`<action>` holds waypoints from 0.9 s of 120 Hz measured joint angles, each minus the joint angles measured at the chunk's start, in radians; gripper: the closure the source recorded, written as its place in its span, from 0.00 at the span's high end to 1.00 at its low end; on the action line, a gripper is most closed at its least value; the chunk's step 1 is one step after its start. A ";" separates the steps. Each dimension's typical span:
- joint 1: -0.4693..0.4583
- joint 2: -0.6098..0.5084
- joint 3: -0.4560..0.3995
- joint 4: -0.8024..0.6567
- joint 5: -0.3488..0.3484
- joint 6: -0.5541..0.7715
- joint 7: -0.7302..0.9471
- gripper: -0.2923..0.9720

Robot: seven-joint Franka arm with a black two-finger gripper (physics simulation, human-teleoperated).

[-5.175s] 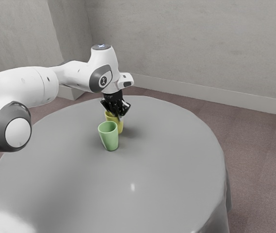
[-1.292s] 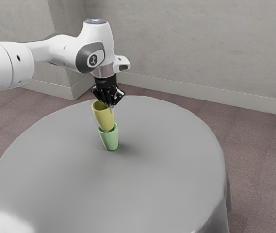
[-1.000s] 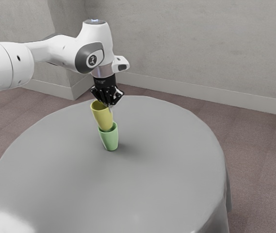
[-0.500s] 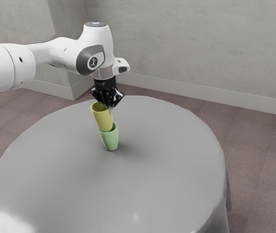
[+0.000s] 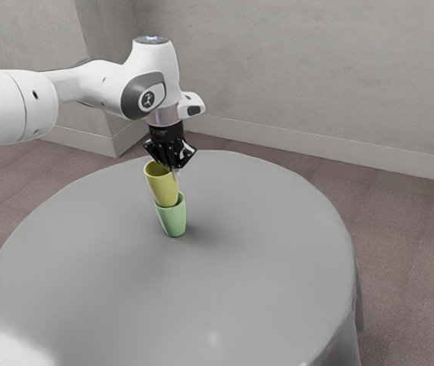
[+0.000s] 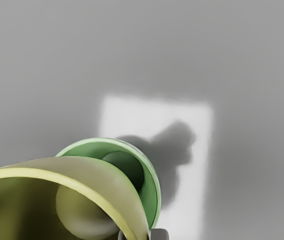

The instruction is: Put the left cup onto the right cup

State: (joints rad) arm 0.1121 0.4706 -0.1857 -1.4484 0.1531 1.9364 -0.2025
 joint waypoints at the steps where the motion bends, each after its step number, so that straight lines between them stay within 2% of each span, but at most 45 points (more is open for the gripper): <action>1: 0.000 0.000 0.000 0.000 0.000 0.000 0.000 0.15; 108: 0.003 0.040 0.006 0.020 0.000 0.001 0.004 0.15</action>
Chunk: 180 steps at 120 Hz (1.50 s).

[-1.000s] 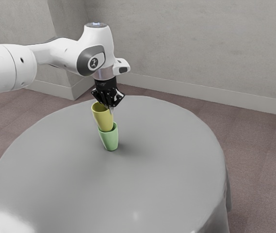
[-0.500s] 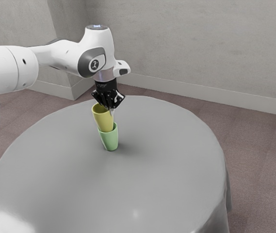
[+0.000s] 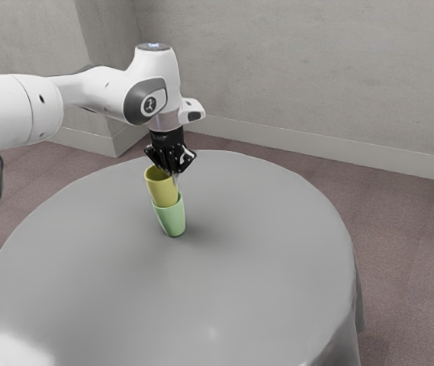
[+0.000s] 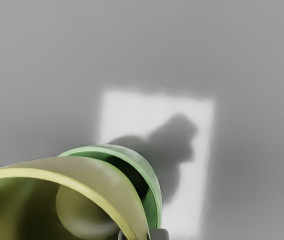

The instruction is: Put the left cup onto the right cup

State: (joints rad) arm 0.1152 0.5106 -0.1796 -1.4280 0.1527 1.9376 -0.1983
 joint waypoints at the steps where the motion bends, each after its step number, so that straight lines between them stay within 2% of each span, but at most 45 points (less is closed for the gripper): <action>1: 0.000 0.001 0.000 0.000 0.000 0.000 0.000 0.15; 16: 0.000 0.005 0.000 0.005 -0.001 0.000 0.000 0.15; 44: 0.000 0.013 0.000 0.006 -0.006 0.000 0.004 0.52; 56: -0.001 0.013 0.000 0.006 -0.007 0.001 0.006 0.62; 71: -0.001 0.015 0.000 0.005 -0.008 0.010 0.008 0.68; 108: -0.002 0.014 0.000 0.006 -0.008 0.017 0.011 0.75; 180: -0.003 -0.001 -0.002 0.006 -0.008 0.019 0.011 0.77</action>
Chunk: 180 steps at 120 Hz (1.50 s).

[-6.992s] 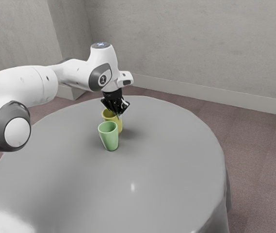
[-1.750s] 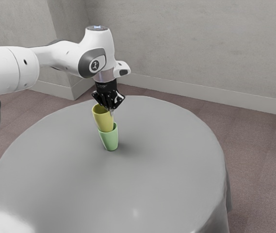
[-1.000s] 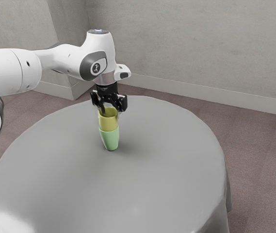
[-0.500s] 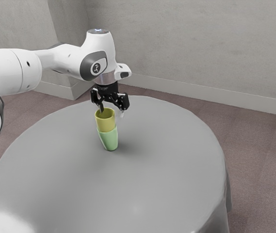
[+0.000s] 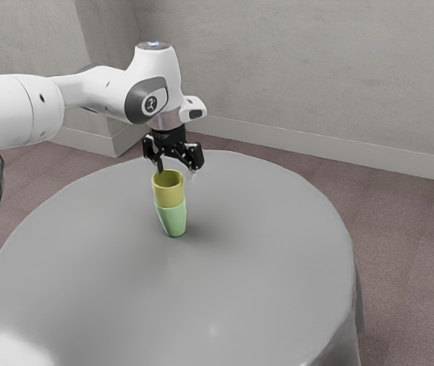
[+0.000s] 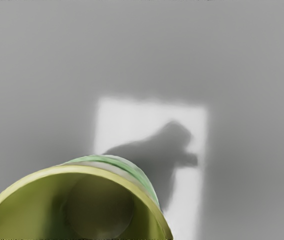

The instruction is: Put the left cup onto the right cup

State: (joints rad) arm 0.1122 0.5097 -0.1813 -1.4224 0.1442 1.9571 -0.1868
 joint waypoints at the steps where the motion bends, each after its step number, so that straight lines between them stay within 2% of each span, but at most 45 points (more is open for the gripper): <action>1: 0.000 -0.001 0.000 0.000 0.000 0.000 0.000 0.77; 68: -0.003 -0.063 -0.007 -0.002 0.002 -0.009 -0.004 0.77; 122: -0.003 -0.163 -0.008 -0.018 -0.009 -0.057 -0.002 0.77; 164: -0.003 -0.276 -0.003 -0.040 -0.011 -0.156 0.000 0.77; 180: -0.001 -0.361 0.002 -0.104 -0.012 -0.193 0.001 0.77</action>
State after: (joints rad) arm 0.1107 0.1486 -0.1791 -1.5262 0.1325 1.7645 -0.1862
